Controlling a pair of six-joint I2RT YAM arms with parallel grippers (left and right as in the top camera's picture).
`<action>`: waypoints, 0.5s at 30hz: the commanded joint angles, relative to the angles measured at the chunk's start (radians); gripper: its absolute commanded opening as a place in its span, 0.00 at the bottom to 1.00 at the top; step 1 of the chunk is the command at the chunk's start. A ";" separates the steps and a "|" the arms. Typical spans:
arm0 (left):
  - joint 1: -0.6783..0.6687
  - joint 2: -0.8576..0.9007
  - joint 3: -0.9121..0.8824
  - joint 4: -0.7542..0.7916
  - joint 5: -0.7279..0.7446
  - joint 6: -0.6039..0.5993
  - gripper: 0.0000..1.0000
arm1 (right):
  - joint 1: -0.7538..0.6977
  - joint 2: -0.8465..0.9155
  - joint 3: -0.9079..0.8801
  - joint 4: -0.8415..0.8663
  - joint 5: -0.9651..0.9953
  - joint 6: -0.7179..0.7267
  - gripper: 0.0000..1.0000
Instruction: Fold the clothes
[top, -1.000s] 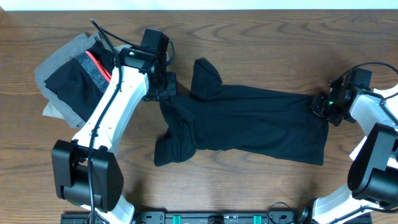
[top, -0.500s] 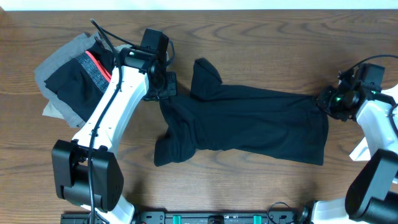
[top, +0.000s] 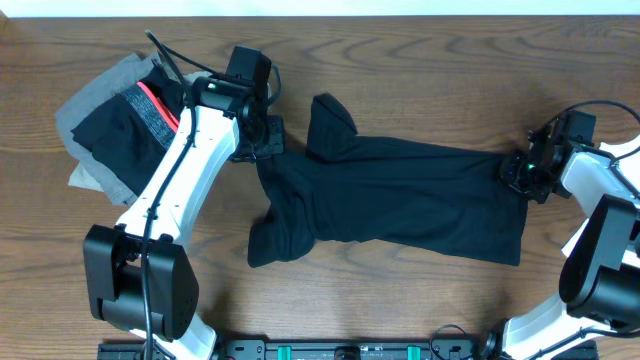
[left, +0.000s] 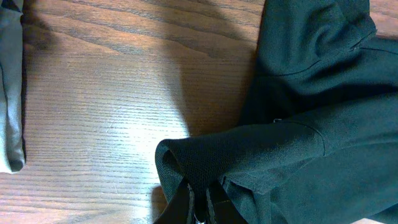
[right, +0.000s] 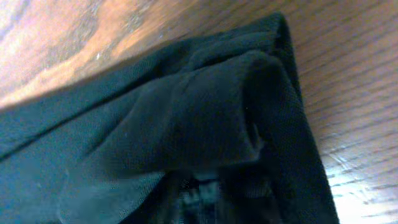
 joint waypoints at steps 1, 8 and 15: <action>0.002 -0.007 -0.002 -0.002 -0.008 0.009 0.06 | 0.008 0.015 -0.005 0.024 -0.042 0.001 0.07; 0.002 -0.007 -0.002 -0.003 -0.008 0.009 0.06 | 0.004 -0.028 -0.002 0.037 -0.072 -0.008 0.01; 0.002 -0.007 -0.002 -0.001 -0.008 0.009 0.06 | 0.007 -0.159 -0.002 0.013 -0.075 -0.048 0.01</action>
